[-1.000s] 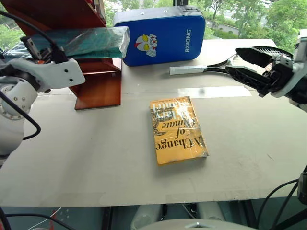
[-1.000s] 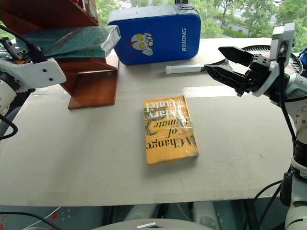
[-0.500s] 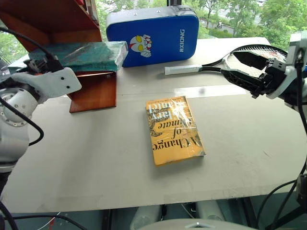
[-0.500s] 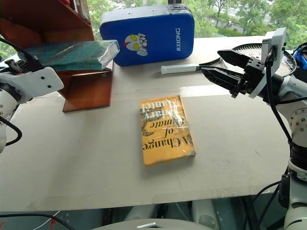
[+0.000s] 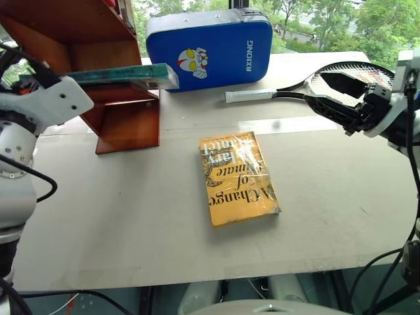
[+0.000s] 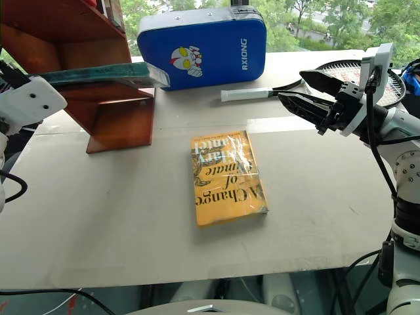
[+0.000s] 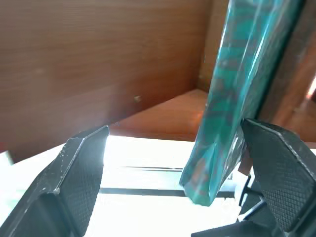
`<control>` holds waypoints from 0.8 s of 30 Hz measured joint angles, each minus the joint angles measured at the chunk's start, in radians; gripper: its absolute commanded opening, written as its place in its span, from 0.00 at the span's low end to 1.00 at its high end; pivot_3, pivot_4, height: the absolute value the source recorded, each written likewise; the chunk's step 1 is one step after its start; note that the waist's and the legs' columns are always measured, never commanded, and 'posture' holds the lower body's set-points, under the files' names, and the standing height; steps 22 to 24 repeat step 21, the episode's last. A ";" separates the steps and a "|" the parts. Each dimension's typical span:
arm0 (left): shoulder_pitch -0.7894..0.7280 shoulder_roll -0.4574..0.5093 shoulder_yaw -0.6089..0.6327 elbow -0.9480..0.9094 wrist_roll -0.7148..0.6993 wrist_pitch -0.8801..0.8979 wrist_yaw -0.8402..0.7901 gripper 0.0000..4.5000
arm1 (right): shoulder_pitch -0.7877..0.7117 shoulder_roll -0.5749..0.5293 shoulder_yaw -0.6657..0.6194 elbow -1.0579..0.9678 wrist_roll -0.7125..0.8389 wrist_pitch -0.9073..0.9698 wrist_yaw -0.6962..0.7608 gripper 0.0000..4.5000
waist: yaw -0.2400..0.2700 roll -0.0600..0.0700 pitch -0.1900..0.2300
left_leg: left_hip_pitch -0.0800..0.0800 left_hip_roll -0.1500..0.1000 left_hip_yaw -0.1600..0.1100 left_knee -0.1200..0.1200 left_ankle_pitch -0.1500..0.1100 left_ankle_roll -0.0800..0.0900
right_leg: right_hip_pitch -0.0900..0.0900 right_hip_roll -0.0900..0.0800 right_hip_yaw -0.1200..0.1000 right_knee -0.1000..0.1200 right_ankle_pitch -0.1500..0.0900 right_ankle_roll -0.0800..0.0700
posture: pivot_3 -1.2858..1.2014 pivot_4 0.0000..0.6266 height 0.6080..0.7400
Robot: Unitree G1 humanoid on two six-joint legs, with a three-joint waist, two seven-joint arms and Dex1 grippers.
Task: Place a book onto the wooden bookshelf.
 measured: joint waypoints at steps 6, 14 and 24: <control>0.193 -0.334 0.005 -0.140 -0.157 -0.141 0.046 0.98 | 0.225 -0.020 0.004 0.026 -0.138 -0.163 0.124 1.00 | 0.020 0.002 -0.003 | 0.000 0.000 0.002 0.003 0.000 0.000 | 0.002 -0.001 0.000 -0.001 0.000 0.000 | 0.52 0.24 1.00; 0.534 -0.590 -0.228 -0.195 -0.617 -0.015 -0.236 0.98 | 0.556 0.035 0.043 0.240 -0.415 -0.544 0.211 1.00 | 0.019 0.002 -0.004 | 0.005 0.000 0.003 0.006 0.000 0.000 | 0.005 -0.001 0.001 0.007 0.000 0.000 | 0.52 0.24 1.00; 0.534 -0.619 -0.262 -0.173 -0.663 -0.025 -0.231 0.98 | 0.684 0.064 0.046 0.319 -0.496 -0.714 0.228 1.00 | 0.018 0.006 -0.005 | 0.023 0.002 0.004 0.006 -0.003 0.004 | 0.023 0.001 0.002 0.006 -0.001 0.001 | 0.52 0.24 1.00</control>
